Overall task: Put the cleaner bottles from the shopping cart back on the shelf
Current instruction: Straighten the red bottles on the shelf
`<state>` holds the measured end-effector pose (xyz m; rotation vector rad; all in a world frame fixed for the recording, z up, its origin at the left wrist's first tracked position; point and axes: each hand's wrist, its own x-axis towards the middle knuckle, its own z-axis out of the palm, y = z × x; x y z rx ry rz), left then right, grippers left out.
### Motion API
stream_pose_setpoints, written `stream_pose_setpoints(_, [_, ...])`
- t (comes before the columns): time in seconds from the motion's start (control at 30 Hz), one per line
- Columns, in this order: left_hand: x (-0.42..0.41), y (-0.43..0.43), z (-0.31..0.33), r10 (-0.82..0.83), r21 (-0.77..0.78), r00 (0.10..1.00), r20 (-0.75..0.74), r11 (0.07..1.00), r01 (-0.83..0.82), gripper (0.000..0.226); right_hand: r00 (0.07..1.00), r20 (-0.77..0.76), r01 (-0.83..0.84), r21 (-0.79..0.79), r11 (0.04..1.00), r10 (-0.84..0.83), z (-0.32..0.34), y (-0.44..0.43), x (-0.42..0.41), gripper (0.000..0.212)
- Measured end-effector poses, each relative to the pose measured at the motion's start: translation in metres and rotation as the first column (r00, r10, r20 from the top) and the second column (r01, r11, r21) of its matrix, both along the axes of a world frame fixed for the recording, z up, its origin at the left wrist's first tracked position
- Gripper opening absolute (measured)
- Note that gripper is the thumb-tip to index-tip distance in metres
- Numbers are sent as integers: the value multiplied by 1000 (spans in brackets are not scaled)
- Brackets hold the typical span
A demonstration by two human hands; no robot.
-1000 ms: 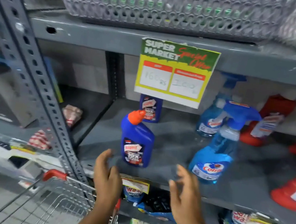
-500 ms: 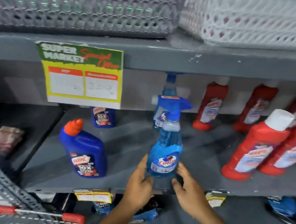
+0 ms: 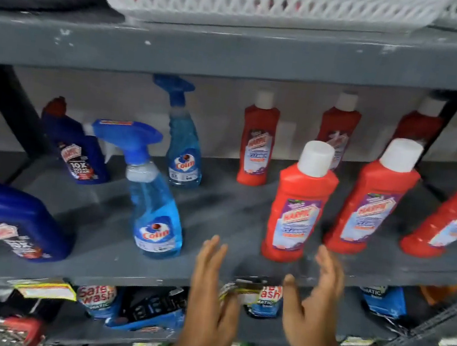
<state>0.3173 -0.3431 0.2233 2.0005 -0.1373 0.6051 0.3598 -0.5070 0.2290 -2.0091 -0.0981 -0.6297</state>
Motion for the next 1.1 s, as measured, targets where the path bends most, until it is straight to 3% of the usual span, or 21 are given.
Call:
stream_pose_setpoints(0.1, [40, -50, 9, -163, -174, 963, -213, 976, 127, 72, 966, -221, -133, 11, 991, 132, 9, -25, 31, 79])
stream_pose_setpoints(0.17, [63, -63, 13, -260, -301, 926, -274, 938, 175, 78, 902, -312, -292, 68, 954, 299, 15, -25, 42, 75])
stream_pose_setpoints(0.23, [68, -62, 11, -251, -332, 919, -303, 932, 146, 82, 881, -352, -333, 12, 943, 316, 16, -22, 45, 69])
stream_pose_setpoints(0.4, [55, -31, 2, -174, -326, 926, -336, 944, 59, 81, 850, -369, -413, -27, 910, 375, 4, 0, 40, 76])
stream_pose_setpoints(0.8, [57, -21, 3, -347, -407, 863, -367, 894, 186, 98, 862, -355, -404, -45, 914, 363, -5, 3, 34, 77])
stream_pose_setpoints(0.83, [53, -23, 4, -329, -400, 865, -379, 901, 168, 98, 877, -325, -379, -18, 925, 353, -4, -1, 33, 76])
stream_pose_setpoints(0.9, [41, -29, 6, -114, -248, 926, -359, 968, 24, 92, 944, -214, -247, 52, 968, 252, -4, -14, 29, 74])
stream_pose_setpoints(0.97, [30, -41, 11, 137, 17, 985, -101, 991, -136, 87, 994, -103, -35, 95, 995, 45, -4, -41, 32, 74])
stream_pose_setpoints(1.03, [27, -69, 12, 109, 108, 989, 99, 987, -120, 84, 990, -79, 125, 119, 985, -116, -2, -78, 47, 79])
stream_pose_setpoints(1.1, [36, -110, 13, -45, 128, 998, 41, 991, 39, 83, 980, -196, 67, 106, 992, -46, 3, -115, 70, 83])
